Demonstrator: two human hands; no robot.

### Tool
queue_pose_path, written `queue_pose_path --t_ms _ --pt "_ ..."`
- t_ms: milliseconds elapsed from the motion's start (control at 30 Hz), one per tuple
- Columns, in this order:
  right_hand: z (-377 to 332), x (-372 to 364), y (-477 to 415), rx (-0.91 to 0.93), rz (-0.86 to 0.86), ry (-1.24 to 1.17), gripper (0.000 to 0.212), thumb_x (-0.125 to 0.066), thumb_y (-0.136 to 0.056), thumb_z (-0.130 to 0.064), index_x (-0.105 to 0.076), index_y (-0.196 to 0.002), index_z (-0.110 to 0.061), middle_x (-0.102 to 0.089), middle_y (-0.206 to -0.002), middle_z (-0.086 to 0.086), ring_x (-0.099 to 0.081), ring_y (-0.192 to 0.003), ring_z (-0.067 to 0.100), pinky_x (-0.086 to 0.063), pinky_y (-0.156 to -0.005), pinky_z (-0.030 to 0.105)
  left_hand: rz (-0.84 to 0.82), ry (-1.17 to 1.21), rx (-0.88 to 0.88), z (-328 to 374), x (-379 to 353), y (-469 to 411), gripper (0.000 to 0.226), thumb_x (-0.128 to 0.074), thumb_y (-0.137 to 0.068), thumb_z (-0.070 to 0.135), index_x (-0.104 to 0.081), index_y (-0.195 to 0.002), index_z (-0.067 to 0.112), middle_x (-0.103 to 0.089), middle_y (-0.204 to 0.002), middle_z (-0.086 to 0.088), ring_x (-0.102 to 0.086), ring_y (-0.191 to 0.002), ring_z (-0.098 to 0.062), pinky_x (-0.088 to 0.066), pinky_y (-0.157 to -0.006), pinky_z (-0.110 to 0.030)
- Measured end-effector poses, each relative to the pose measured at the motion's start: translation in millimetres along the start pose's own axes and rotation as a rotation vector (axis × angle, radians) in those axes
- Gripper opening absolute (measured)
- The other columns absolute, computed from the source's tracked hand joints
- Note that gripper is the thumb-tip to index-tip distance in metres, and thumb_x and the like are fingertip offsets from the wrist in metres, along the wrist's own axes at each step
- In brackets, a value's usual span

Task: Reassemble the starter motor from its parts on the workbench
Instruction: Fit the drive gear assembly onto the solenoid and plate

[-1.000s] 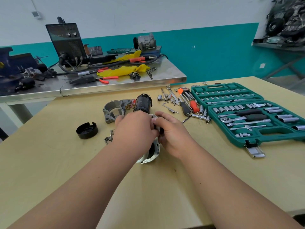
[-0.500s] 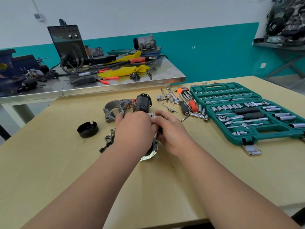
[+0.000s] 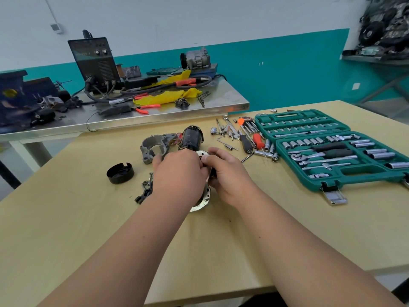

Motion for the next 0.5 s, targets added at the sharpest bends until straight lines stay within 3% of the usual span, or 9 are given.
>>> queue_pose_path --t_ms 100,167,267,367,500 --pt "1.0 1.1 -0.6 -0.009 0.003 -0.011 0.026 -0.065 -0.086 -0.004 -0.061 -0.104 -0.023 -0.069 -0.093 0.003 -0.065 -0.068 0.012 -0.052 -0.063 0.030 -0.016 -0.039 0.015 0.2 -2.4 -0.9 0.033 -0.048 -0.095 0.037 -0.060 -0.070 0.020 -0.052 -0.060 0.003 -0.052 -0.071 -0.022 -0.028 -0.109 -0.042" --pt "0.7 1.1 -0.2 -0.006 -0.001 -0.007 0.025 -0.065 -0.087 -0.004 -0.062 -0.103 -0.023 -0.068 -0.090 0.003 -0.064 -0.063 0.010 -0.051 -0.061 0.029 -0.008 -0.066 -0.001 4.1 -3.8 0.2 0.034 -0.044 -0.097 0.035 -0.053 -0.067 0.021 -0.048 -0.060 0.005 -0.049 -0.072 -0.022 -0.027 -0.110 -0.043" --pt "0.4 1.9 -0.3 -0.007 0.008 -0.014 0.025 -0.066 -0.085 -0.004 -0.061 -0.101 -0.024 -0.067 -0.088 0.004 -0.064 -0.059 0.008 -0.051 -0.057 0.027 0.016 -0.086 -0.026 9.0 -4.5 0.8 0.022 -0.046 -0.095 0.029 -0.060 -0.078 0.025 -0.041 -0.065 0.009 -0.042 -0.081 -0.021 -0.023 -0.112 -0.043" --pt "0.5 3.0 -0.7 -0.010 0.008 -0.045 0.024 -0.065 -0.085 -0.002 -0.061 -0.100 -0.021 -0.067 -0.087 0.006 -0.065 -0.055 0.006 -0.051 -0.053 0.024 0.047 -0.092 -0.076 9.5 -6.0 1.7 0.018 -0.049 -0.093 0.028 -0.066 -0.087 0.026 -0.051 -0.074 0.008 -0.040 -0.083 -0.019 -0.024 -0.112 -0.043" --pt "1.3 3.9 -2.7 0.002 0.004 -0.028 0.034 -0.066 -0.085 -0.003 -0.059 -0.115 -0.017 -0.065 -0.097 0.008 -0.066 -0.064 0.010 -0.052 -0.057 0.026 0.047 0.052 -0.047 3.5 -4.6 1.7 0.022 -0.051 -0.092 0.032 -0.068 -0.081 0.024 -0.063 -0.074 0.007 -0.052 -0.080 -0.020 -0.029 -0.108 -0.043"
Point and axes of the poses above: each hand's wrist, its own y-axis away from the middle knuckle, its own x-axis out of the back of the hand, z = x × y, the point moved 6 cm from there along -y, towards the middle knuckle
